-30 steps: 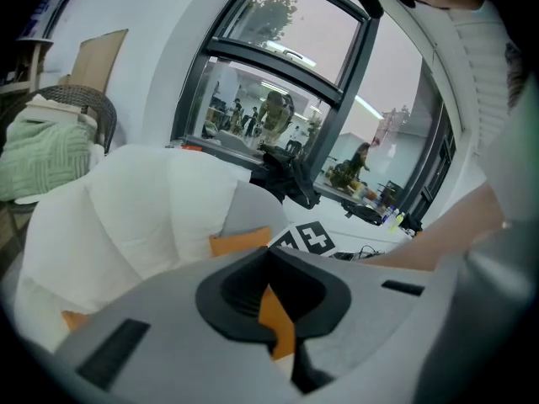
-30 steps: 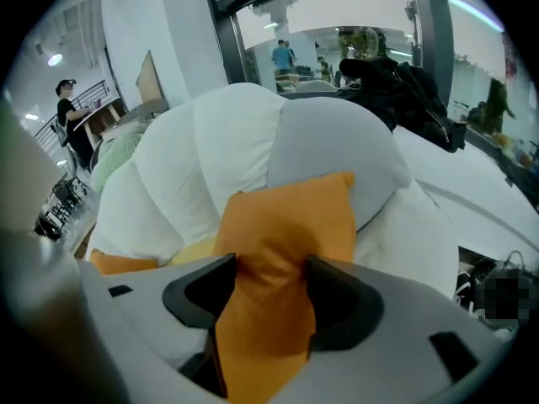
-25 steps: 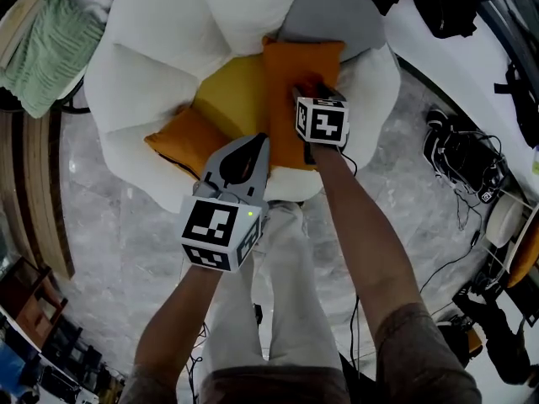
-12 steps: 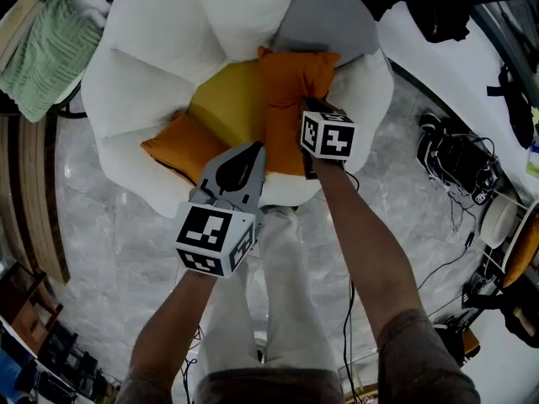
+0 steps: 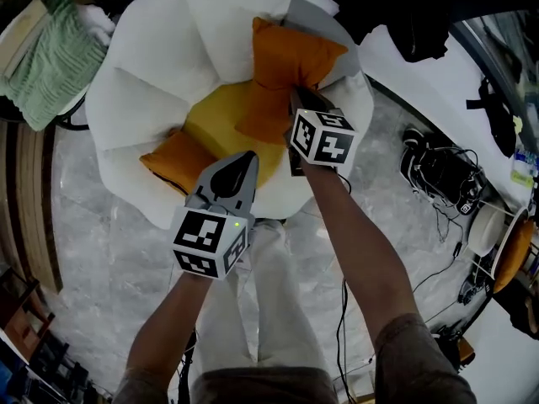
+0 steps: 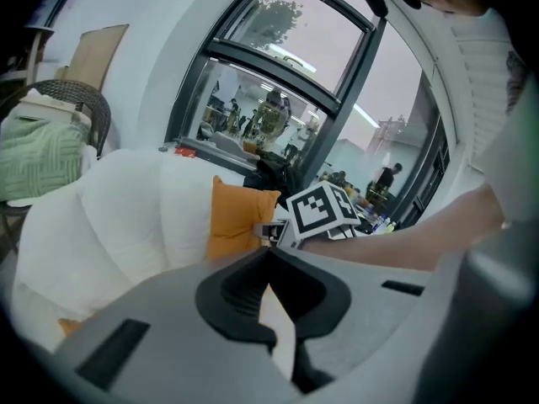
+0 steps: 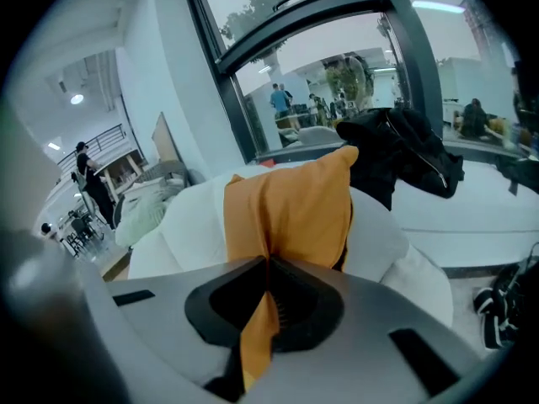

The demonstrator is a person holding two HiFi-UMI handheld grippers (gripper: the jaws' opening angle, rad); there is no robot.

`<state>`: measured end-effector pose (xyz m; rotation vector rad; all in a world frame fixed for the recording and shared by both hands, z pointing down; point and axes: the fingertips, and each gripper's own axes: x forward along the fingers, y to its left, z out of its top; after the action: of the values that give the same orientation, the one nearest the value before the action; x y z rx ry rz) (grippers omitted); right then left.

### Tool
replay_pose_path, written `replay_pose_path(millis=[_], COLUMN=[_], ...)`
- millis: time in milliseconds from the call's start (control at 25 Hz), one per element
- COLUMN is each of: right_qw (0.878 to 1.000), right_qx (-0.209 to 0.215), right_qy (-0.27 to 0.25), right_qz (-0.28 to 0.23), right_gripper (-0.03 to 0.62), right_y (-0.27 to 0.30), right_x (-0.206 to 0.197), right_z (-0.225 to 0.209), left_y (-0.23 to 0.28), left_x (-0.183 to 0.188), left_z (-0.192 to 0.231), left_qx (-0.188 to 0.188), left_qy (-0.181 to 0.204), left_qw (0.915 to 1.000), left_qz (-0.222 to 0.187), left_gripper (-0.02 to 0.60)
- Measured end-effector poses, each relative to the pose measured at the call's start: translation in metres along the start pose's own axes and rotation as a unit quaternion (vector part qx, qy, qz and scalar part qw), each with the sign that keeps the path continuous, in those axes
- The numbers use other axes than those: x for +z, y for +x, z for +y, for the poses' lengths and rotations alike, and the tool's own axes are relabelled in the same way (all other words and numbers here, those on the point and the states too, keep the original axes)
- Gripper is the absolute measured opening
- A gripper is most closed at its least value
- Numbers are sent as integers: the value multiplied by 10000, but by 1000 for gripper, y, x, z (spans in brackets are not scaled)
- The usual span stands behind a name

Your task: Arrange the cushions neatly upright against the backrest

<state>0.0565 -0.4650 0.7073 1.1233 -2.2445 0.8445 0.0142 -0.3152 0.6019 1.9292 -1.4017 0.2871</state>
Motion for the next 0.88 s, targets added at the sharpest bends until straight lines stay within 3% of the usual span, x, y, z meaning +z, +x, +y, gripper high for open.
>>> replay_pose_path(millis=[320, 520, 720, 880], right_qw=[9971, 9942, 9956, 9954], right_qx=[581, 769, 698, 644], right_qy=[-302, -690, -582, -641], right_qz=[-376, -296, -234, -300], right_gripper=[26, 26, 28, 71], right_y=[17, 42, 61, 64], right_x=[55, 52, 38, 30], right_z=[38, 44, 33, 32], left_y=[-3, -1, -2, -7], left_x=[19, 12, -7, -16], left_z=[8, 17, 23, 24], left_qx=[150, 240, 362, 366], left_qy=[-77, -129, -318, -367], left_qw=[9998, 9996, 9988, 9987], left_qz=[-136, -123, -66, 8], left_gripper=[5, 5, 5, 5])
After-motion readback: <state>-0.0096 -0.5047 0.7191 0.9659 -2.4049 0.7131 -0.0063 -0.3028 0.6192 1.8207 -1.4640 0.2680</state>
